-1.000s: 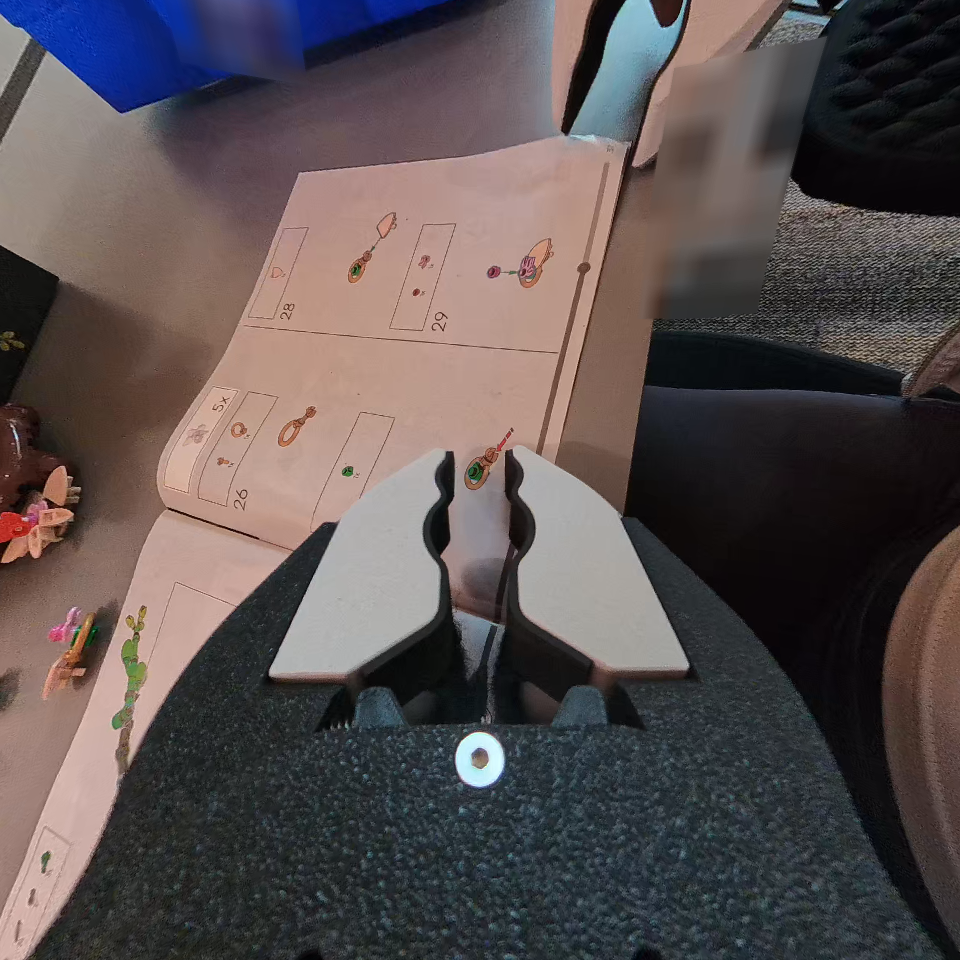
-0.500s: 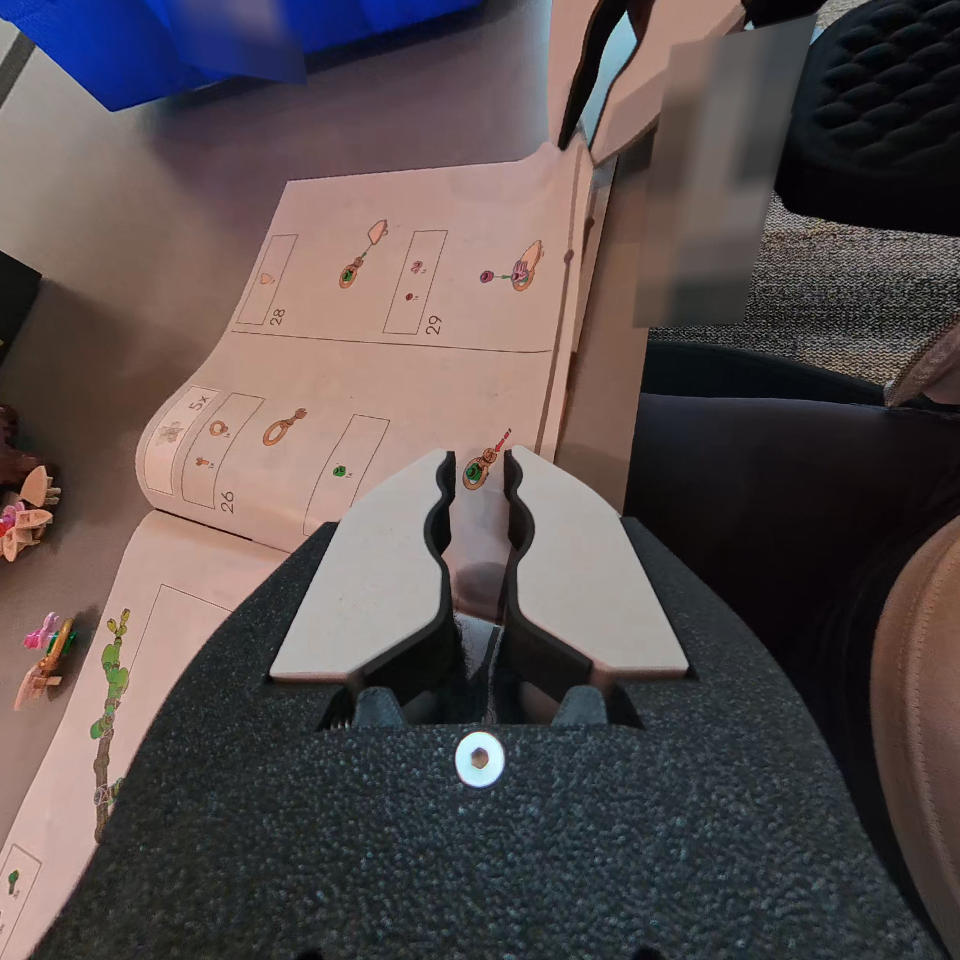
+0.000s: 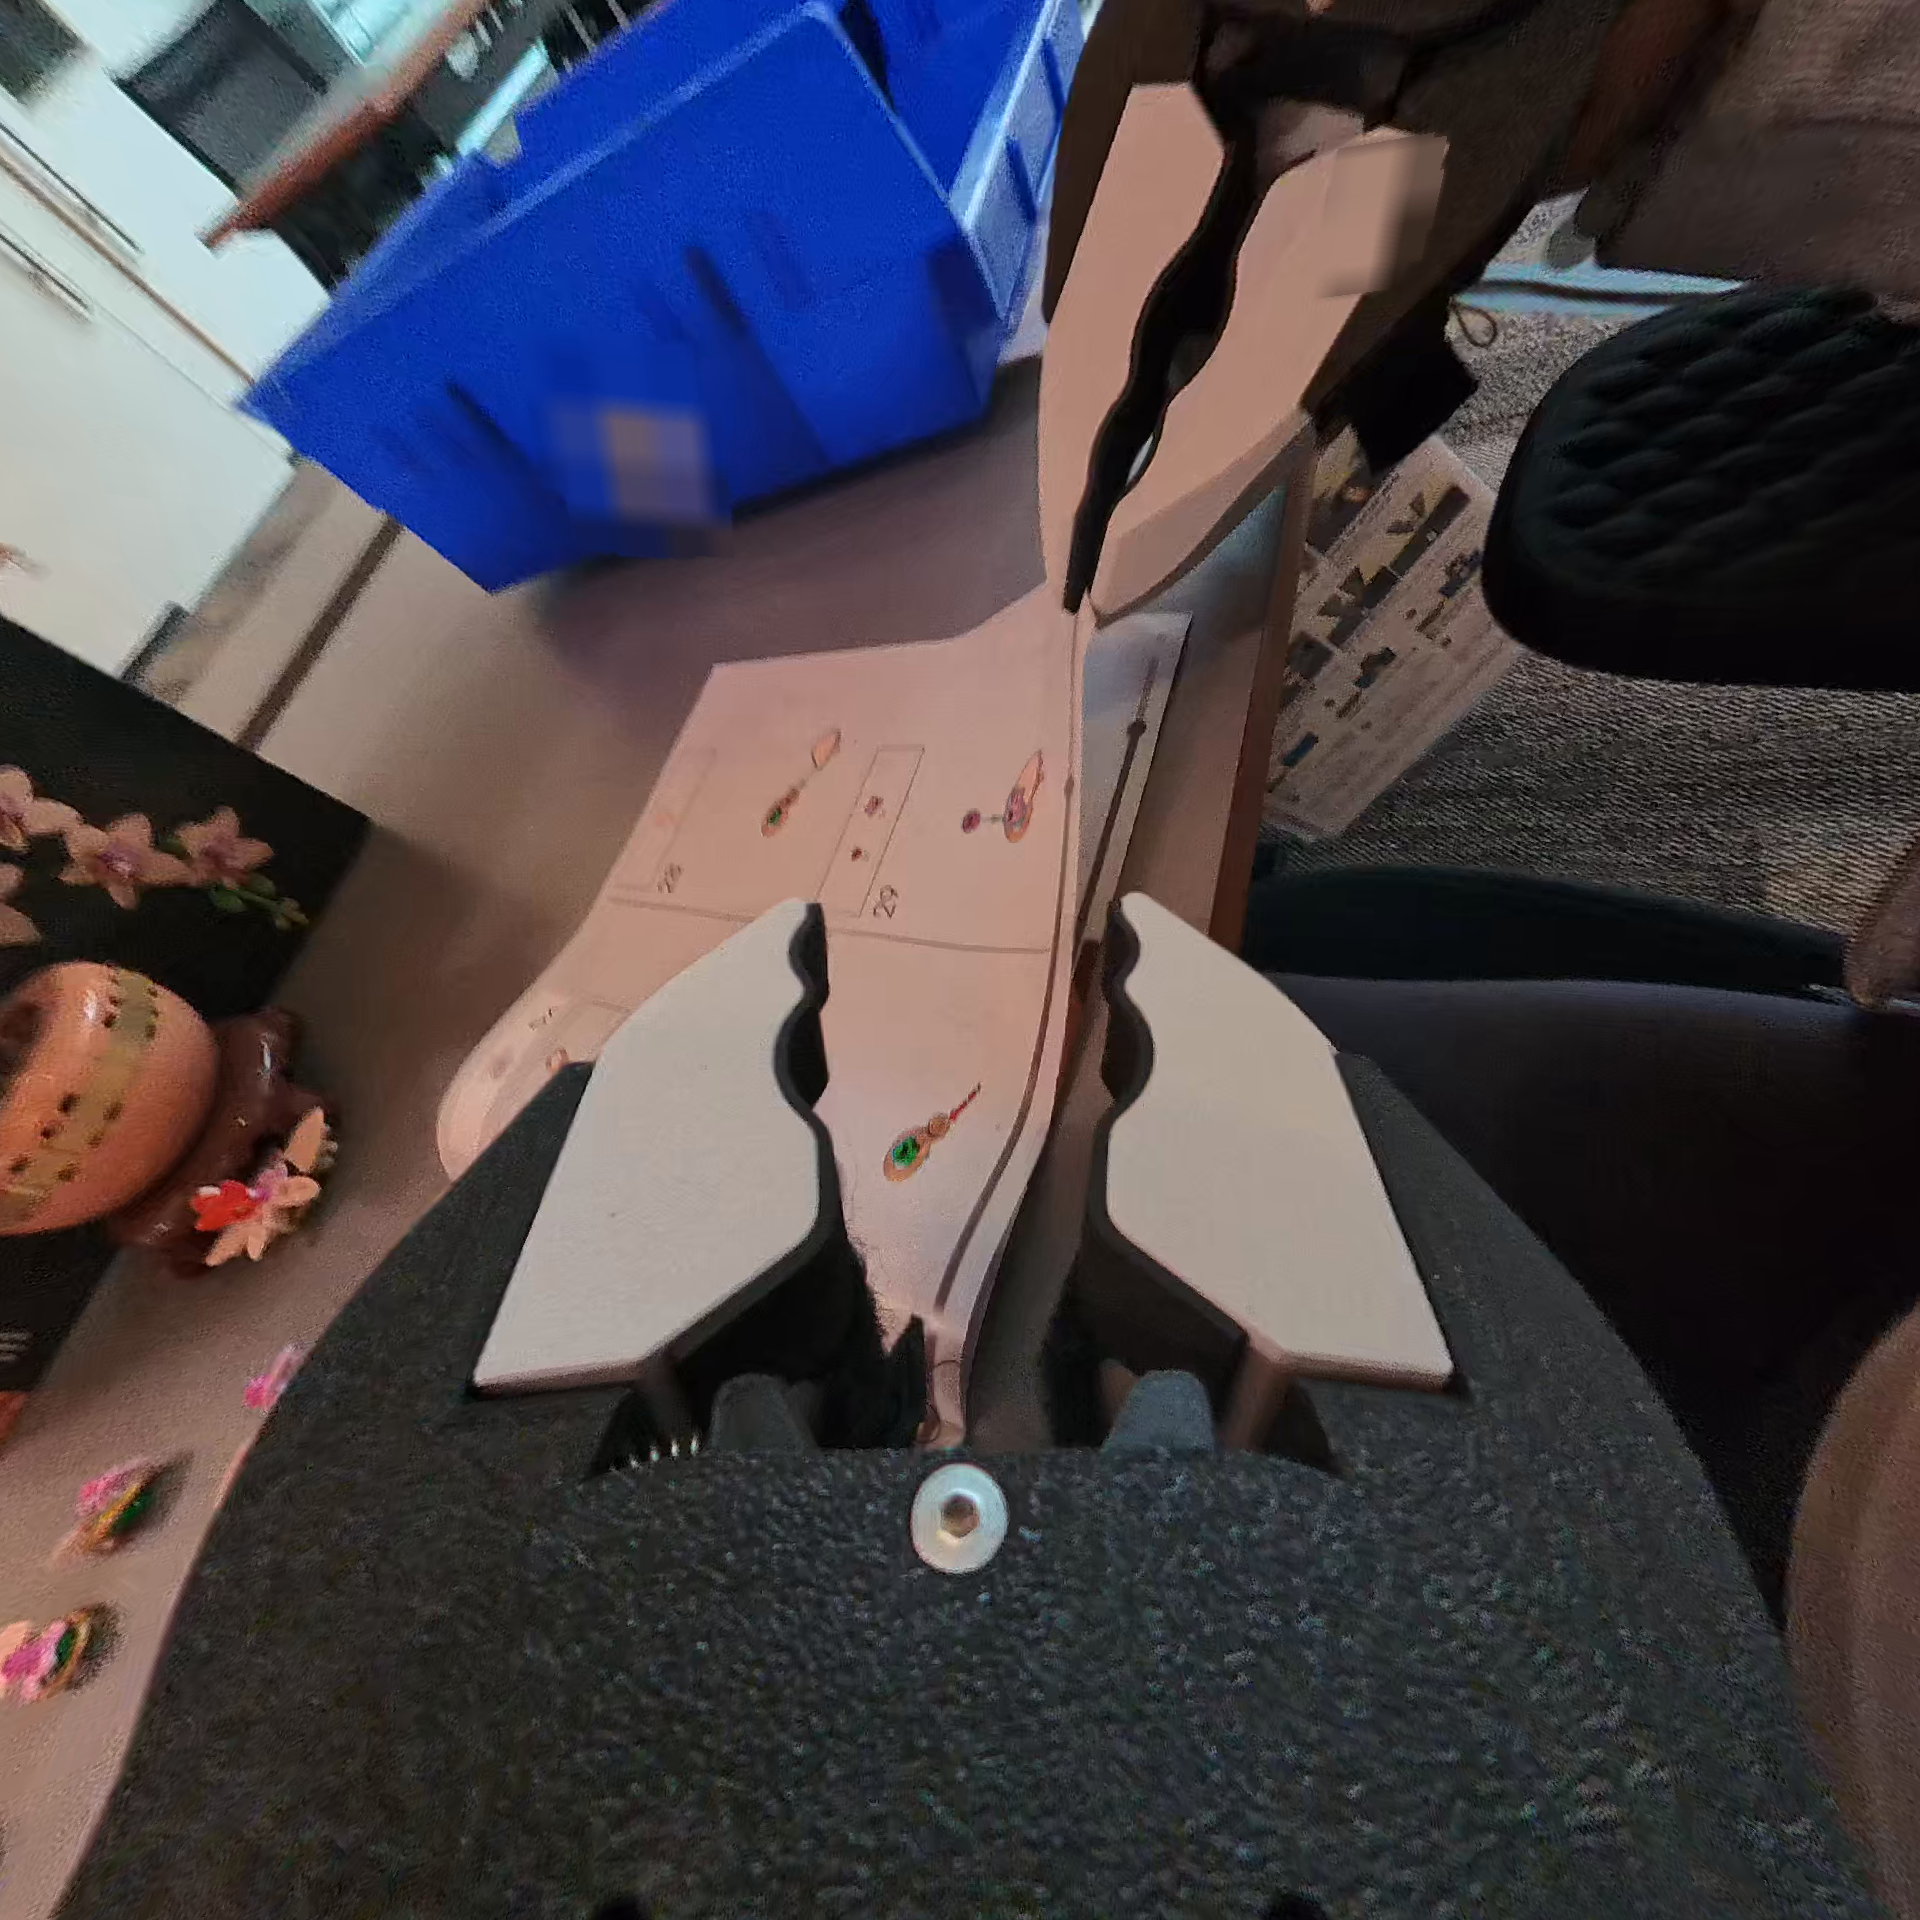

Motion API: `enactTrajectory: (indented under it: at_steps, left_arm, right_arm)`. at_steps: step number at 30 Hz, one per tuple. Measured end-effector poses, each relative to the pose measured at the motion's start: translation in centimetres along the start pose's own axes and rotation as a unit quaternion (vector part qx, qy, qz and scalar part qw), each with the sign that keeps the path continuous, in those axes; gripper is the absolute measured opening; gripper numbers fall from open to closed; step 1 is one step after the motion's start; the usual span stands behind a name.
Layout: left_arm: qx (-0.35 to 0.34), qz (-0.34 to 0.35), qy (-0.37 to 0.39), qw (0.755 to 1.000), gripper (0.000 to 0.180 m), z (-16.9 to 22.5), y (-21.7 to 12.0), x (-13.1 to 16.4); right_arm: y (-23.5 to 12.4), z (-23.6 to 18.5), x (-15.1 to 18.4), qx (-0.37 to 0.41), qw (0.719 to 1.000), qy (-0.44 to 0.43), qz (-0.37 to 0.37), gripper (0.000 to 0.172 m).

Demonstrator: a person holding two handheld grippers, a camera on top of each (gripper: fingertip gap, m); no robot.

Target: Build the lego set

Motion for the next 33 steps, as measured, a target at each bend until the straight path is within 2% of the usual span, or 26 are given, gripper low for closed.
enactTrajectory:
  at_steps: [4, 8, 14, 17, 20, 24, 28, 30, 33]
  left_arm:
    - [0.002, 0.017, 0.001, 1.000, 0.047, 1.1, 1.4, -0.8]
    - [-0.005, -0.016, 0.044, 0.999, 0.041, 1.3, 2.7, -0.1]
    - [-0.009, -0.049, 0.082, 0.995, 0.004, 1.3, 3.7, 0.5]
    - [-0.038, -0.054, 0.095, 0.993, 0.000, 0.1, 3.0, 0.4]
    - [-0.093, -0.043, 0.047, 0.994, 0.000, -2.4, 0.8, 0.2]
    - [-0.162, 0.035, -0.107, 0.980, 0.000, -6.4, -4.0, -0.3]
    - [-0.222, 0.033, -0.184, 0.957, 0.000, -9.0, -9.7, 2.4]
    - [-0.217, 0.033, -0.228, 0.949, 0.001, -8.3, -11.4, 4.0]
    - [-0.216, -0.029, -0.286, 0.933, 0.011, -6.5, -13.9, 7.2]
  right_arm:
    - [-0.2, 0.1, -0.4, 0.004, 1.000, 0.003, 0.022, 0.000]
    - [-0.2, -0.2, -1.1, 0.002, 0.999, 0.003, 0.047, 0.000]
    - [-0.1, -0.6, -1.8, -0.008, 0.997, 0.010, 0.072, 0.000]
    - [0.0, -0.6, -2.5, -0.002, 0.995, 0.017, 0.100, 0.003]
    - [-0.2, 0.3, -3.1, 0.030, 0.990, 0.051, 0.124, 0.015]
    - [0.1, 0.6, -2.2, 0.040, 0.989, 0.094, 0.103, 0.018]
    - [1.2, -0.1, -0.5, 0.042, 0.995, 0.084, 0.029, 0.013]
    - [1.4, 0.0, 0.0, 0.049, 0.995, 0.083, 0.005, 0.009]
    - [1.5, 0.2, 0.5, 0.056, 0.993, 0.105, -0.013, 0.009]
Point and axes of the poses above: each gripper's, where its closed fingertips meet, y out along the fingers, x out of its underside, z = x × y across the jaws, the point moved 1 cm from there along -y, back along the fingers, and after that the axes turned 14 degrees about z, right-handed, at the moved point
